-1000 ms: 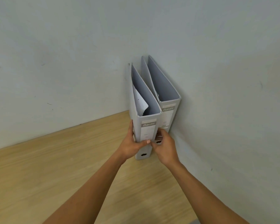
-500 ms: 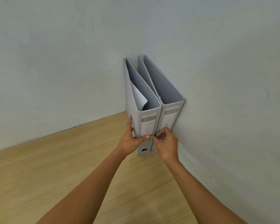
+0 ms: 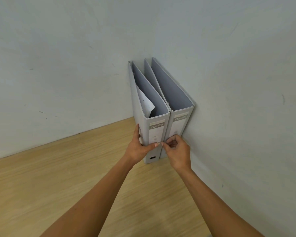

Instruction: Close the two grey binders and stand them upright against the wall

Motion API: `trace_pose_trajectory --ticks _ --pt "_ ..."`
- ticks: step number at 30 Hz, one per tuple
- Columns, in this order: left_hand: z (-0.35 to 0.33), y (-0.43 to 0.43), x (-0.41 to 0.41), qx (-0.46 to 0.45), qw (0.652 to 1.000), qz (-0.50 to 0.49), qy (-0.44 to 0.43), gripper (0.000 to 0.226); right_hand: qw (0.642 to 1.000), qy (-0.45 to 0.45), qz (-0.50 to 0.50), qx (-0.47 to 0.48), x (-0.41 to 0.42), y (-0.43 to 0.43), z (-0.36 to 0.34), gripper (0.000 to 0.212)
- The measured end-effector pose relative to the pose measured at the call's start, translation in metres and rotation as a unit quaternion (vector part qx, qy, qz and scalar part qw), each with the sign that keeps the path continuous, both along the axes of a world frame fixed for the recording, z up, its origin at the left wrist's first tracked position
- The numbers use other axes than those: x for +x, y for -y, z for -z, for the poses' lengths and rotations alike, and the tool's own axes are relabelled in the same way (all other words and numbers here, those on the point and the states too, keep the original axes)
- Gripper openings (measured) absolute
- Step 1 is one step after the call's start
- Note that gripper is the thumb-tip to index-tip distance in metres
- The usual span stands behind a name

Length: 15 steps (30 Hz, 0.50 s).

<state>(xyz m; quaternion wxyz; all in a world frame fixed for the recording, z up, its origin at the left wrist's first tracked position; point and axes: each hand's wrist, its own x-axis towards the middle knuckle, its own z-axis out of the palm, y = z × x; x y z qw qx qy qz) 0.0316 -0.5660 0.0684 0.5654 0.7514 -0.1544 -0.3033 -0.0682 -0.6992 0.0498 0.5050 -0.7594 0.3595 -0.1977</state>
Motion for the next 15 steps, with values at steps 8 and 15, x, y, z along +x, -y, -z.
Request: trace_pose_trajectory --ticks 8,15 --pt "-0.006 -0.016 0.002 0.021 1.000 -0.001 0.013 0.104 1.000 -0.014 -0.015 -0.004 -0.004 -0.004 -0.007 0.018" --pt "-0.018 -0.035 -0.004 0.029 0.999 0.022 0.019 0.089 1.000 -0.012 -0.009 0.005 -0.009 -0.026 -0.013 0.014"
